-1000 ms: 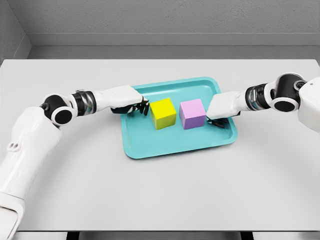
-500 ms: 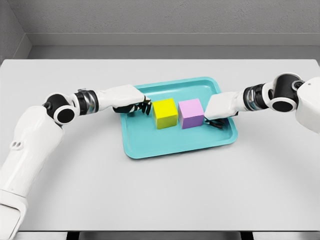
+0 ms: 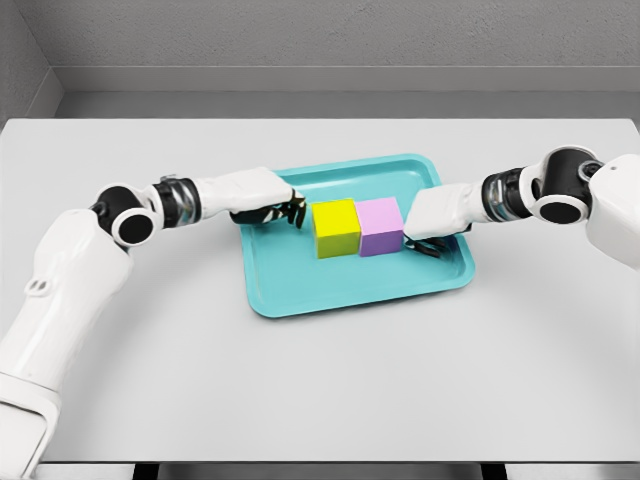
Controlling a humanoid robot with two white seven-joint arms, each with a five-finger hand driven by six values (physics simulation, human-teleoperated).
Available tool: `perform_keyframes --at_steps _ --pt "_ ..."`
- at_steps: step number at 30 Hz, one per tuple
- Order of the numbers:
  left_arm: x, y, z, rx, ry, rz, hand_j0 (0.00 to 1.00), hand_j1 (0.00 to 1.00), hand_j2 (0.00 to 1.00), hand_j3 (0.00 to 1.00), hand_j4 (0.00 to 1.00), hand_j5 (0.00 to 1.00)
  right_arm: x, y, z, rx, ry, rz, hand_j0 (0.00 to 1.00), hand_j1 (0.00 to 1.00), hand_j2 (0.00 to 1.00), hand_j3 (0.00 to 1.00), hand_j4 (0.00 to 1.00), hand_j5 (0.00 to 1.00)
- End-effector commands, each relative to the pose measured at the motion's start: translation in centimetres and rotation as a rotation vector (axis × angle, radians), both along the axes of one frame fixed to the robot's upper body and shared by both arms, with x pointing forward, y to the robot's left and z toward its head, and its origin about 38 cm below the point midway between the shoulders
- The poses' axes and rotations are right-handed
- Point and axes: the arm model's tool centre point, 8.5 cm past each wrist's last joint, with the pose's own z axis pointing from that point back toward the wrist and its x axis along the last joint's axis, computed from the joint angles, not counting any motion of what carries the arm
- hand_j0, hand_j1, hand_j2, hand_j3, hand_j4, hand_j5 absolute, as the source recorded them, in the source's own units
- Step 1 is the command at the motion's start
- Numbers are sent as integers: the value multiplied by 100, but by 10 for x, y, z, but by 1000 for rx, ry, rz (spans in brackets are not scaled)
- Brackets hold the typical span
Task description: Push two cubes
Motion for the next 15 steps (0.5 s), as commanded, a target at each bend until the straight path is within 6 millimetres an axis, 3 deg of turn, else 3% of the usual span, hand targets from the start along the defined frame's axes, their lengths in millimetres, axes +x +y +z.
perform_keyframes --at_steps 1,10,13,15 --pt "1 6 2 -6 1 11 40 40 40 40 40 40 0 0 1 4 -1 -3 13 13 13 13 13 13" --pt "5 4 25 -73 -23 -4 40 40 40 40 40 40 0 -7 0 -2 1 -15 13 13 13 13 13 13" --pt "-12 65 84 -127 -119 -14 45 45 45 45 45 45 1 -8 2 1 -3 -20 13 13 13 13 13 13" --pt "-27 88 102 -135 -139 -26 47 47 47 47 47 47 3 -9 6 3 -12 -23 13 13 13 13 13 13"
